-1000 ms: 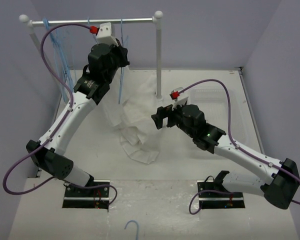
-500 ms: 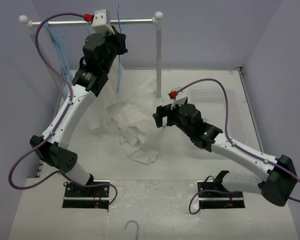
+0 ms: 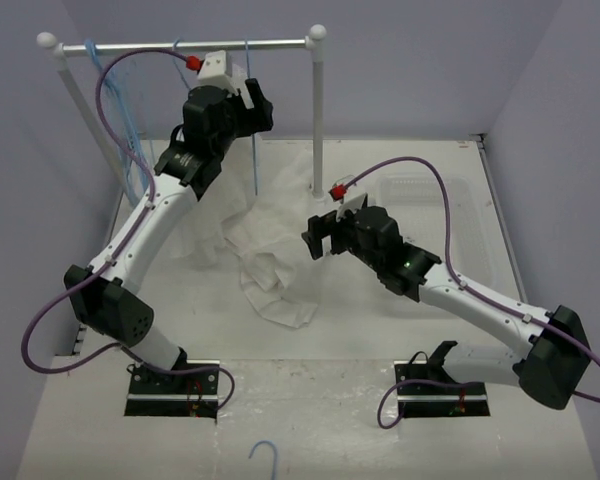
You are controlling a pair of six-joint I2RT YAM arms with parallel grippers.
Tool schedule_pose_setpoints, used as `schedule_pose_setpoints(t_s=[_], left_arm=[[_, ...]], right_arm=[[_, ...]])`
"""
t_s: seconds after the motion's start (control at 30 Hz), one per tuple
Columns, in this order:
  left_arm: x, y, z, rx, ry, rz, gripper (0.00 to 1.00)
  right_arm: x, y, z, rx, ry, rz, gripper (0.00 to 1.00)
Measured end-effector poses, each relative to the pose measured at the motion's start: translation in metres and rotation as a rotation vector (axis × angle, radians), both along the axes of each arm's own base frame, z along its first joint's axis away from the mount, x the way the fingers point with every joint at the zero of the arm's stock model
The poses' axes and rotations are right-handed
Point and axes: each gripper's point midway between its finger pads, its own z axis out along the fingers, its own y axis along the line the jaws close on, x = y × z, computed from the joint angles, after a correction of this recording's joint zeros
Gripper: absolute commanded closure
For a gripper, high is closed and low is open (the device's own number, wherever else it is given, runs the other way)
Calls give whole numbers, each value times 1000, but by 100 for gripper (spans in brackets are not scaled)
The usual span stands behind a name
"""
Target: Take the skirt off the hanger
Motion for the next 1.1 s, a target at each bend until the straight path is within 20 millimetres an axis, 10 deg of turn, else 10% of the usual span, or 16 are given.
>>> schedule_pose_setpoints(t_s=[0.43,0.7,0.9,1.03,1.1], left_arm=[[-117,11,16,-39,-10,-201,0],[-185,26,-31,-18,74,-272,0],[-204,45,-23,-28,44,-215,0],[-205,51,-20,-29,34,-192,0],[-205,53,-20,-27,33,-176,0]], right_arm=[[33,75,-75,-152,191,159,1],[12,83,-154,-317,316,251,1],[4,84,-197,-390,393,265,1],[11,91,-200,-403,379,250,54],[11,92,-201,-408,379,246,97]])
